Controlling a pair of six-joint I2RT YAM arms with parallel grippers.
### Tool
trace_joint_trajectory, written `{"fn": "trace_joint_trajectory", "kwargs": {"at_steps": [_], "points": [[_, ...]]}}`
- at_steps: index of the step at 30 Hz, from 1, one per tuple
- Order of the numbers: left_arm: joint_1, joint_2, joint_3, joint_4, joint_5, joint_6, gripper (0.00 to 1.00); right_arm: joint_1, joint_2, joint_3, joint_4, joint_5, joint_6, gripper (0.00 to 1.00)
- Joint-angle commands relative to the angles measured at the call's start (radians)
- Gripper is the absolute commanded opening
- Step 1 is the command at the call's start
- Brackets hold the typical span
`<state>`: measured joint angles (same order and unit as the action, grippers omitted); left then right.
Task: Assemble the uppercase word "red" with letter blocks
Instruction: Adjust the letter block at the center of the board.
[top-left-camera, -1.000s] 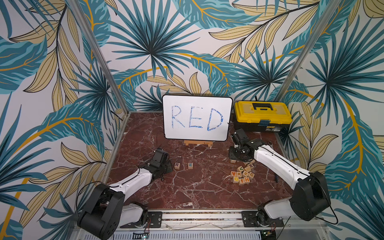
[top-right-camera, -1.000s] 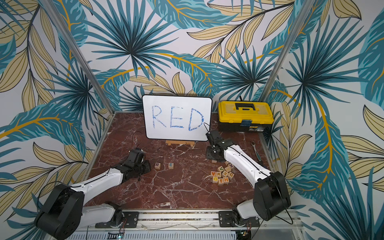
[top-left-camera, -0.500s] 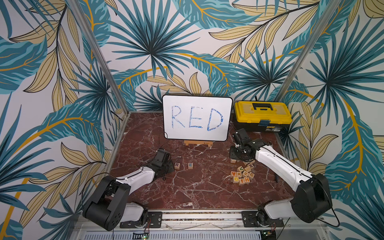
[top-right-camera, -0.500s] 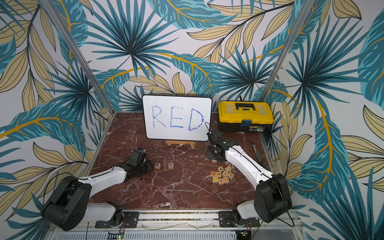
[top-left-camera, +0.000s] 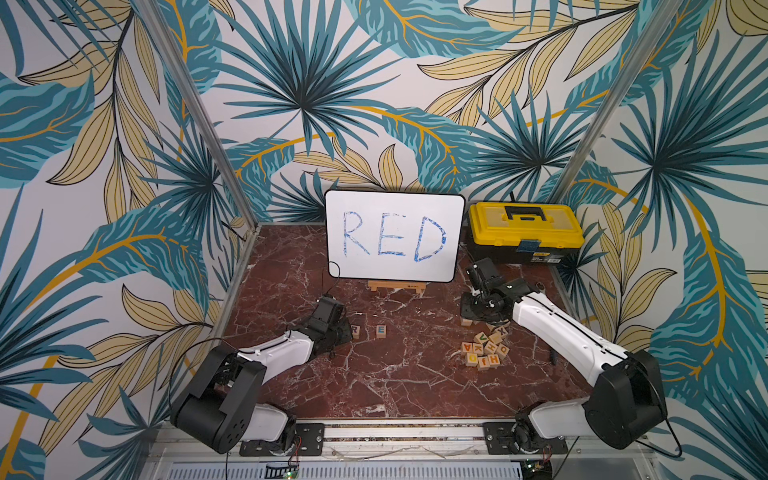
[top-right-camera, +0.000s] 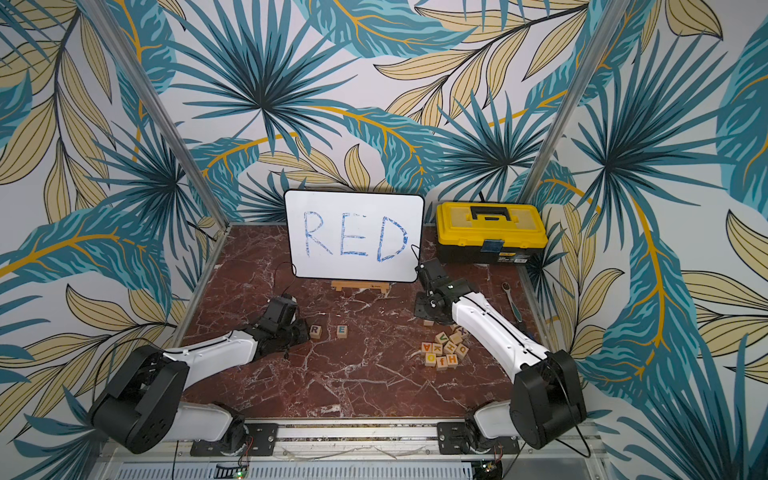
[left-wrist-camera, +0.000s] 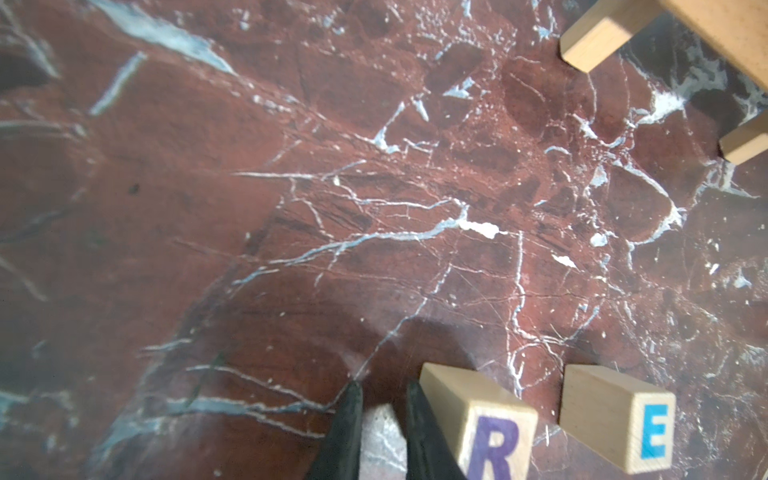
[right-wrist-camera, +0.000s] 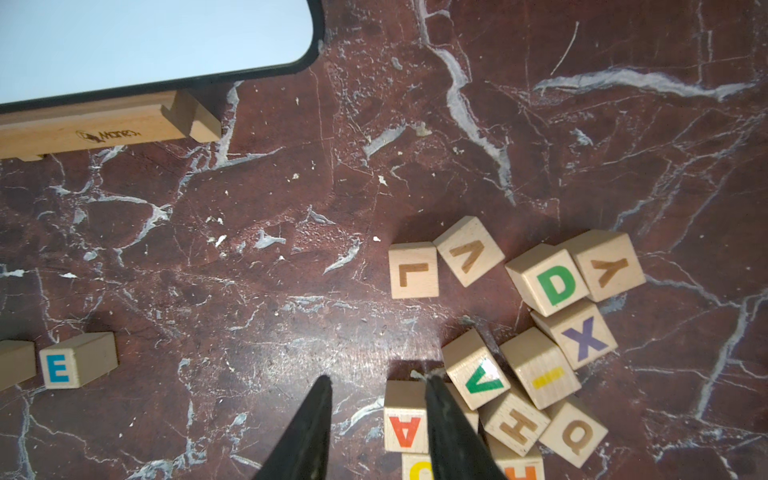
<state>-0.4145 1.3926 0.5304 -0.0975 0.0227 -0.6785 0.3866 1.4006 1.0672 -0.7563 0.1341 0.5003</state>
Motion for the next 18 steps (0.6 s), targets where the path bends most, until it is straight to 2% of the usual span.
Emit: {"fn": "trace_joint_trajectory", "kwargs": {"at_steps": [1,18], "points": [[-0.011,0.01,0.038,-0.003,0.007,-0.003,0.21,-0.006,-0.021,-0.025,-0.002,0.014,0.001,0.4],[-0.021,0.032,0.055,0.01,0.011,0.011,0.21,-0.006,-0.034,-0.036,-0.004,0.006,0.001,0.4]]}}
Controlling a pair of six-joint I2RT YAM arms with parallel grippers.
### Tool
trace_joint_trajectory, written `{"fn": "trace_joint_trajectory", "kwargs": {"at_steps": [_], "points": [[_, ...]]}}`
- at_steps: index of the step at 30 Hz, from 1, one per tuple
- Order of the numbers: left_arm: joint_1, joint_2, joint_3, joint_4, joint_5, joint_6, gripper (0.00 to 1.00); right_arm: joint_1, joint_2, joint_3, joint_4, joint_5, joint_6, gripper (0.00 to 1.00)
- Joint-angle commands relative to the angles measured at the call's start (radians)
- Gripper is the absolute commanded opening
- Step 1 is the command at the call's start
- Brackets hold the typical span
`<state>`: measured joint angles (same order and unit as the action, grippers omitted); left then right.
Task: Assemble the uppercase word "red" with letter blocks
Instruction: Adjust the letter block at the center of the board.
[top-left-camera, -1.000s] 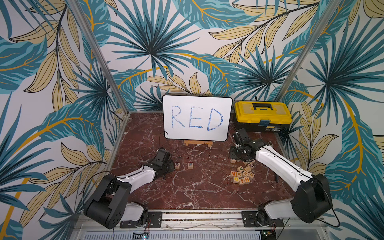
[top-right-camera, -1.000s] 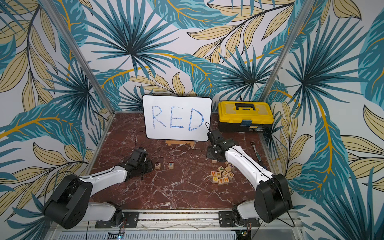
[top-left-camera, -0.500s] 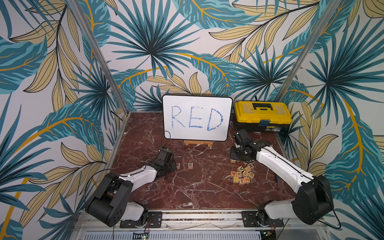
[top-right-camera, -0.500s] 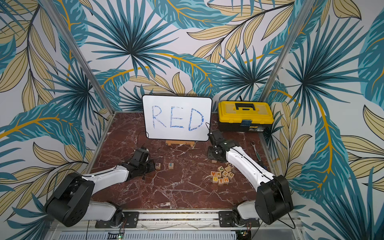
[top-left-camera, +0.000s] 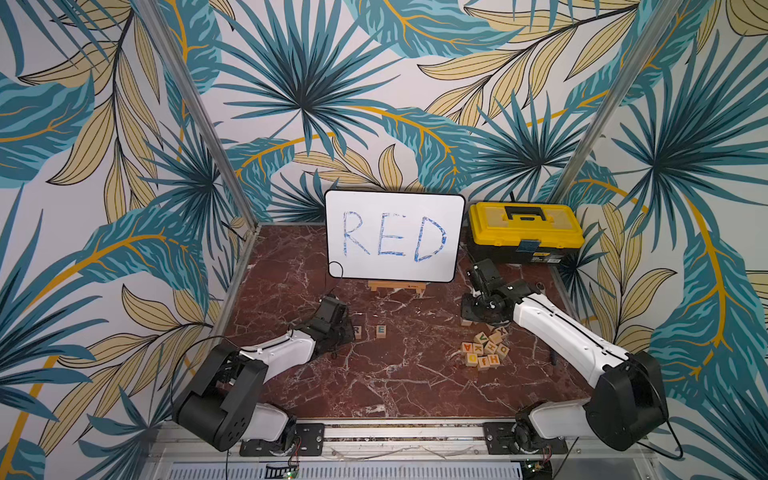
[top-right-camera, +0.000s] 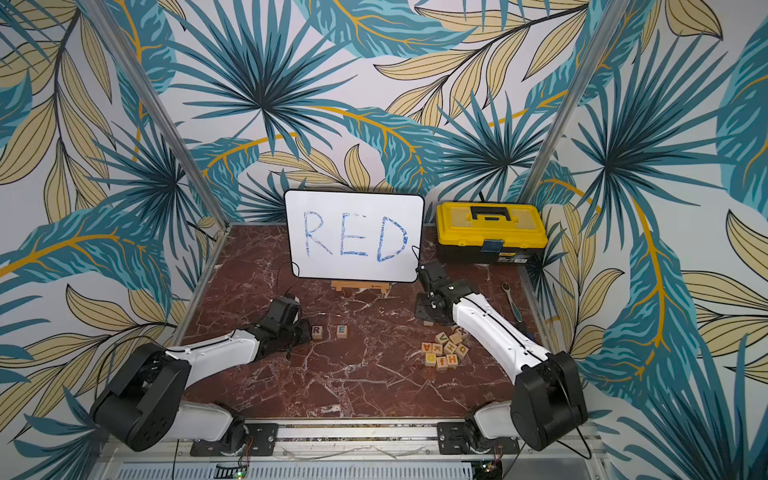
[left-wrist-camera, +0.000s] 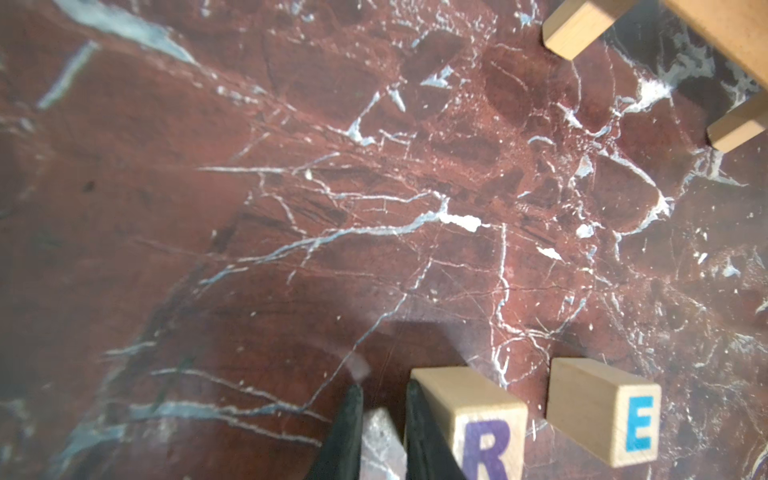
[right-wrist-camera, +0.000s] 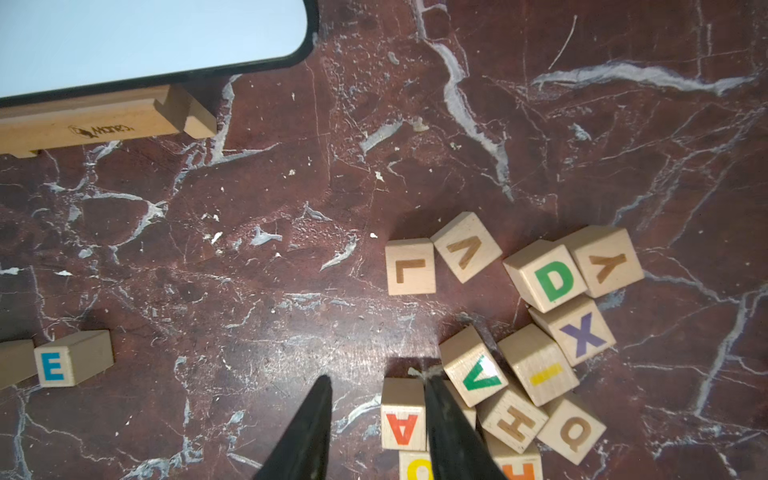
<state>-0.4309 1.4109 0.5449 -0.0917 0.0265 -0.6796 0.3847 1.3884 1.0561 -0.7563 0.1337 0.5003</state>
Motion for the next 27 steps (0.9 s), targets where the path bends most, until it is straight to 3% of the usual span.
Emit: {"fn": "trace_joint_trajectory", "kwargs": {"at_steps": [1,27], "points": [[-0.005,0.016,0.043,0.005,0.006,0.015,0.21,-0.004,-0.024,-0.025,-0.003,0.007,0.001,0.4],[-0.023,0.029,0.058,0.02,0.013,0.015,0.22,-0.004,-0.018,-0.024,-0.004,0.007,0.0,0.4]]}}
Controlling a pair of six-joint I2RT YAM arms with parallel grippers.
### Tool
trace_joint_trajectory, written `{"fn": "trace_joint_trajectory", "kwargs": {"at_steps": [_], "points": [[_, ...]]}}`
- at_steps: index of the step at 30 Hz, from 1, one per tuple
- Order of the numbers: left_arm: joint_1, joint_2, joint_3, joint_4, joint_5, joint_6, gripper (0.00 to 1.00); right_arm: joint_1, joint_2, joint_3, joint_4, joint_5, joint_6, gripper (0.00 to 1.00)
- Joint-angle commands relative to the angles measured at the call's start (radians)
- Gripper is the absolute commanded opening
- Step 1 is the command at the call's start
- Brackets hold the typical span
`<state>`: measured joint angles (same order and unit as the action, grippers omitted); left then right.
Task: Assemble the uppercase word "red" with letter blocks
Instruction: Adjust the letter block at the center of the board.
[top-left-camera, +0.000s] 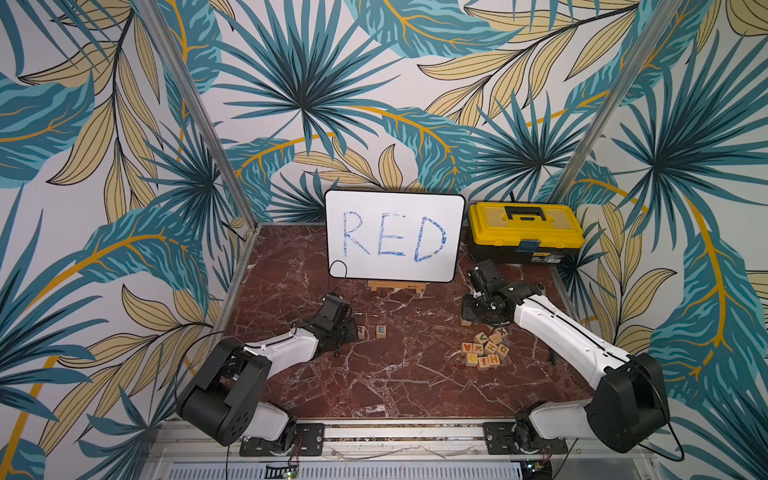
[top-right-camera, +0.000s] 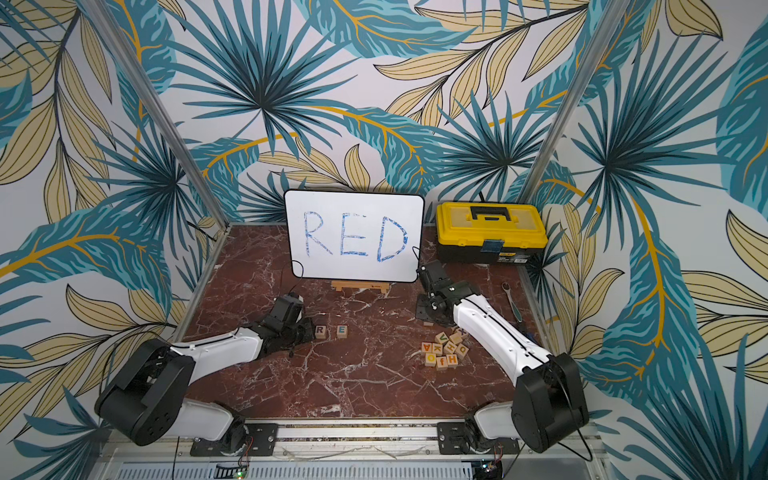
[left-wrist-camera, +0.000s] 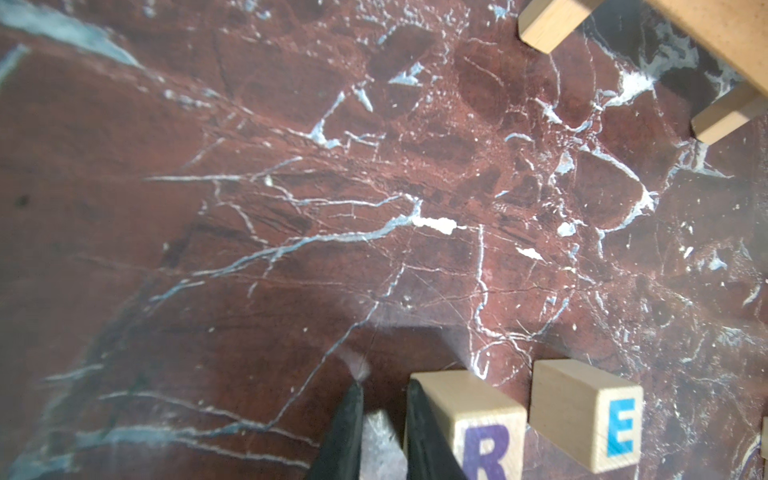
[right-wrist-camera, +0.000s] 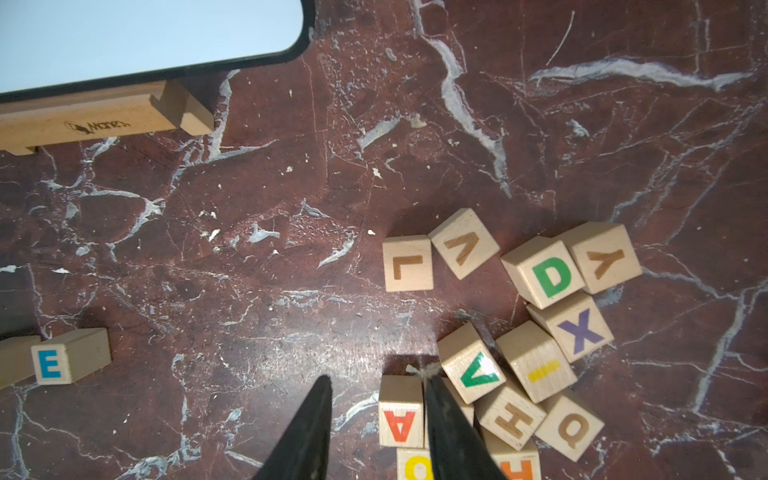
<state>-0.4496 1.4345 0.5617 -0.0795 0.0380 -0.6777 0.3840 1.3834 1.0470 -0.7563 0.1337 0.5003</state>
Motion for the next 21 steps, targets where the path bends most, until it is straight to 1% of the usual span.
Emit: {"fn": "trace_joint_trajectory", "kwargs": {"at_steps": [1,4,7,11,14,18,21], "points": [[-0.005,0.005,0.041,0.007,0.003,0.014,0.21,-0.004,-0.012,-0.013,-0.005,0.007,0.0,0.4],[-0.005,0.0,0.034,0.006,0.001,0.016,0.22,-0.004,-0.015,-0.013,-0.007,0.009,-0.003,0.4],[-0.004,-0.02,0.024,0.001,-0.007,0.025,0.26,-0.005,-0.017,-0.013,-0.008,0.012,-0.003,0.4],[0.003,-0.063,0.032,-0.065,-0.047,0.053,0.37,-0.006,-0.018,-0.013,-0.014,0.017,-0.005,0.4],[0.028,-0.112,0.03,-0.104,-0.057,0.072,0.45,-0.012,-0.015,-0.013,-0.02,0.018,-0.006,0.4],[0.077,-0.19,0.023,-0.149,-0.066,0.101,0.48,-0.027,-0.011,-0.016,-0.029,0.017,-0.005,0.4],[0.111,-0.232,0.044,-0.174,-0.087,0.135,0.48,-0.06,-0.007,-0.018,-0.054,0.016,0.001,0.4]]}}
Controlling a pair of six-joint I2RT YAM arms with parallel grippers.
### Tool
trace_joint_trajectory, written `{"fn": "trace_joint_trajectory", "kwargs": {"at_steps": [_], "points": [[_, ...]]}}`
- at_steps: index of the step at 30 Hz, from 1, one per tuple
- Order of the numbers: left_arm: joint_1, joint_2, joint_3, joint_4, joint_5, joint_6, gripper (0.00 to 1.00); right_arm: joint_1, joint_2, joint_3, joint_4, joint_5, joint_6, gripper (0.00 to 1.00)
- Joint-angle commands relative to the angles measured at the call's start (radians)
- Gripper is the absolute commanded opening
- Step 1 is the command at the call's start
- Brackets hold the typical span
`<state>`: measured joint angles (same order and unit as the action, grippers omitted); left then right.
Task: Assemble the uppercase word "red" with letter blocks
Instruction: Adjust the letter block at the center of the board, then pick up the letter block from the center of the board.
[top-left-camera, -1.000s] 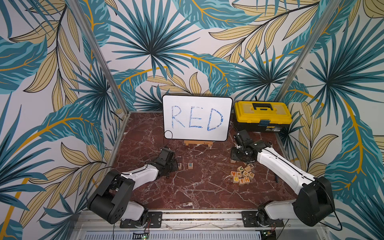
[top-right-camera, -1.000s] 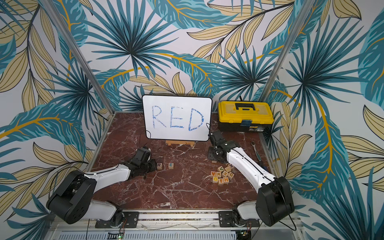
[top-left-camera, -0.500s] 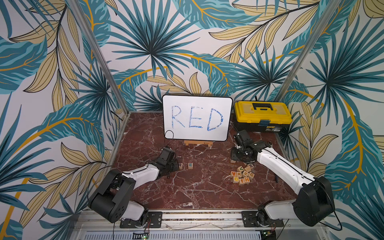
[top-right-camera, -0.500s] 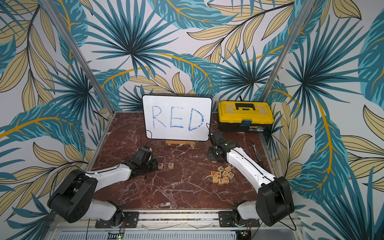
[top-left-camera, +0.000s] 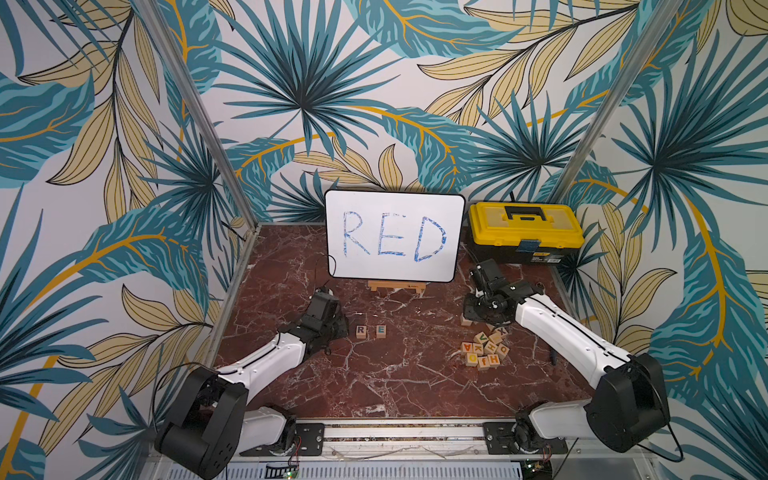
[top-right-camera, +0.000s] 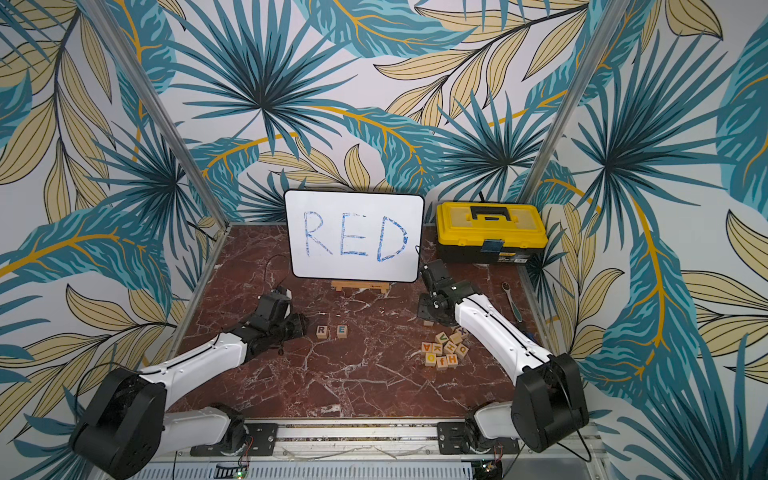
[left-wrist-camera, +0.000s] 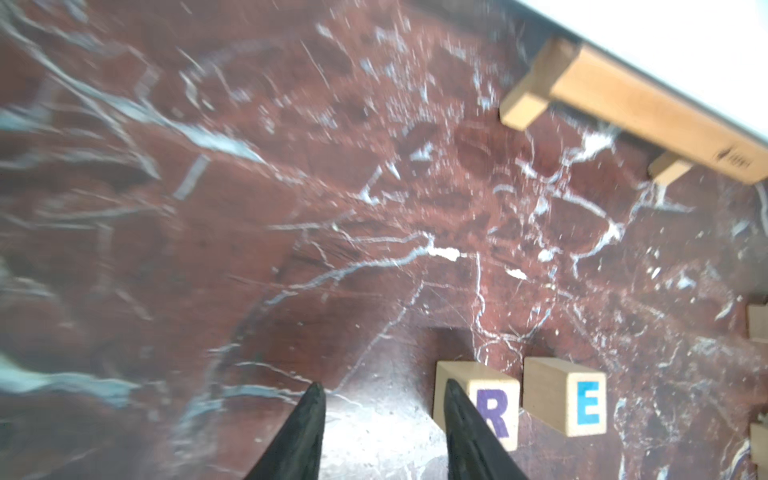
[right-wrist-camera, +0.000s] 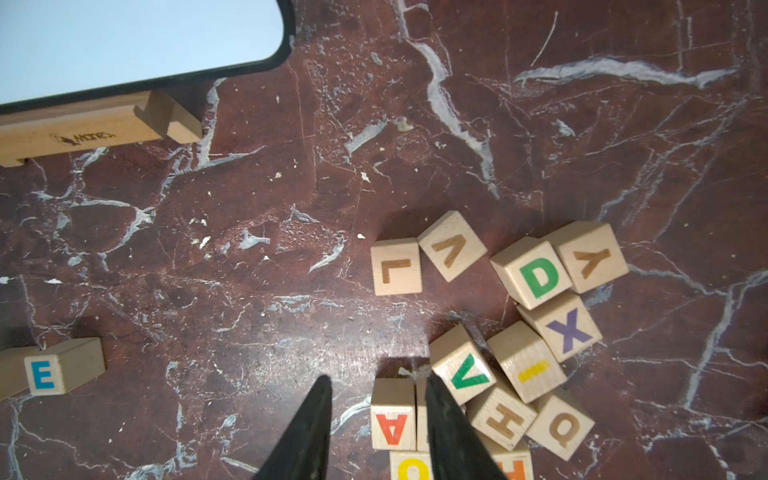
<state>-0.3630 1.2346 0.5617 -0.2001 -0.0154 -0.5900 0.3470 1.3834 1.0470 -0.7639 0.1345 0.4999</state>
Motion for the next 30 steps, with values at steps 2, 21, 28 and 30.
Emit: {"fn": "trace_joint_trajectory", "kwargs": {"at_steps": [2,21,28,30], "points": [[0.04,-0.038,0.08,-0.062,-0.035,0.091,0.48,-0.052,-0.014,-0.025,-0.06,0.007,0.004,0.4],[0.196,0.196,0.282,0.298,-0.058,0.345,0.48,-0.239,0.035,-0.127,-0.036,-0.037,0.041,0.37],[0.26,0.208,0.256,0.301,0.048,0.314,0.48,-0.267,0.037,-0.16,-0.029,-0.03,0.041,0.37],[0.262,0.203,0.257,0.302,0.063,0.315,0.48,-0.273,0.042,-0.162,-0.028,-0.027,0.034,0.36]]}}
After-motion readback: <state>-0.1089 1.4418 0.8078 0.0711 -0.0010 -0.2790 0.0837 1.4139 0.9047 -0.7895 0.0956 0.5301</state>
